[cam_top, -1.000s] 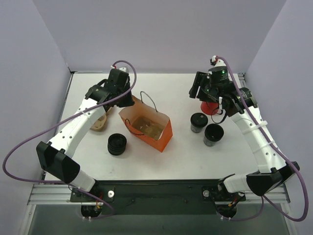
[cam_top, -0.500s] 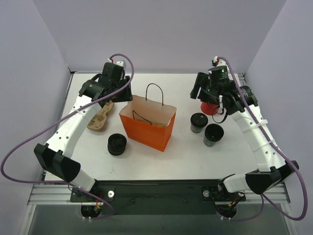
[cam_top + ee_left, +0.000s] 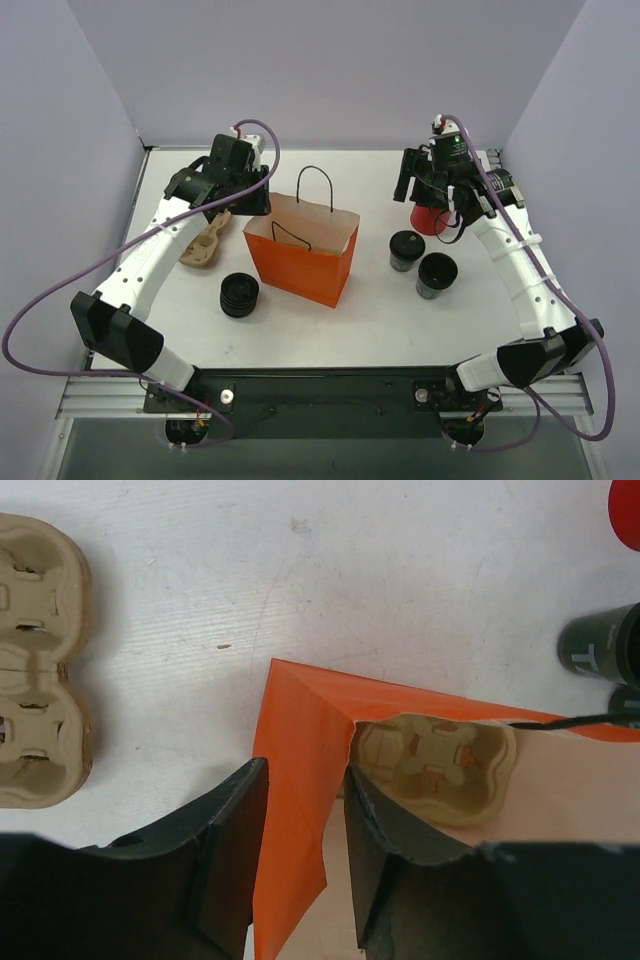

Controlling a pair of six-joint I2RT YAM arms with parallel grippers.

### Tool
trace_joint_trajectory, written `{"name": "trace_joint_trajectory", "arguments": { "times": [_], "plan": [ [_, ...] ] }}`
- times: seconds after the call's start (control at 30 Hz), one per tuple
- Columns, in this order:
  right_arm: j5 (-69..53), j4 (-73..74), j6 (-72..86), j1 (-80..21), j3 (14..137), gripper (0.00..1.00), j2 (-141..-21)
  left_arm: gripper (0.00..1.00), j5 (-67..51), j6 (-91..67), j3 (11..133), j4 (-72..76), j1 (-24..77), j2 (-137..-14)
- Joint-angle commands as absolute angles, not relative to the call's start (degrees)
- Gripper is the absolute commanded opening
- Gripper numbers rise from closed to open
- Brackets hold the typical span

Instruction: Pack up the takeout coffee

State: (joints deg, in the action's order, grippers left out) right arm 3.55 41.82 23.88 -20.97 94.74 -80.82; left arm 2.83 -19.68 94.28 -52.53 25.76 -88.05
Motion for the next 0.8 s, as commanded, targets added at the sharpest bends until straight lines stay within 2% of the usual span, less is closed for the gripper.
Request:
{"name": "trace_joint_trajectory", "arguments": {
  "times": [0.0,0.07,0.1,0.2,0.43,0.77],
  "plan": [
    [2.90,43.51,17.06,-18.38,92.90,0.72,-84.72,0.39,0.62,-18.72,94.92,-50.10,25.49,-85.25],
    [2.99,43.51,15.03,-17.50,91.67,0.76,-86.92,0.30,0.62,-18.90,95.88,-50.62,25.49,-84.99],
    [2.99,43.51,14.33,-17.06,91.23,0.77,-87.71,0.14,0.27,-19.07,96.15,-50.62,25.49,-84.99],
    [2.64,43.51,12.05,-15.56,89.83,0.80,-89.99,0.00,0.00,-20.56,97.03,-50.63,25.49,-85.17],
    [-3.42,42.72,6.16,-12.83,86.92,0.83,-94.30,0.00,-2.55,-25.57,96.15,-50.09,25.49,-85.34],
    [-3.25,40.70,6.77,-12.74,82.97,0.80,-97.03,0.00,-3.52,-26.89,96.15,-49.83,25.40,-86.31]
  ]
}}
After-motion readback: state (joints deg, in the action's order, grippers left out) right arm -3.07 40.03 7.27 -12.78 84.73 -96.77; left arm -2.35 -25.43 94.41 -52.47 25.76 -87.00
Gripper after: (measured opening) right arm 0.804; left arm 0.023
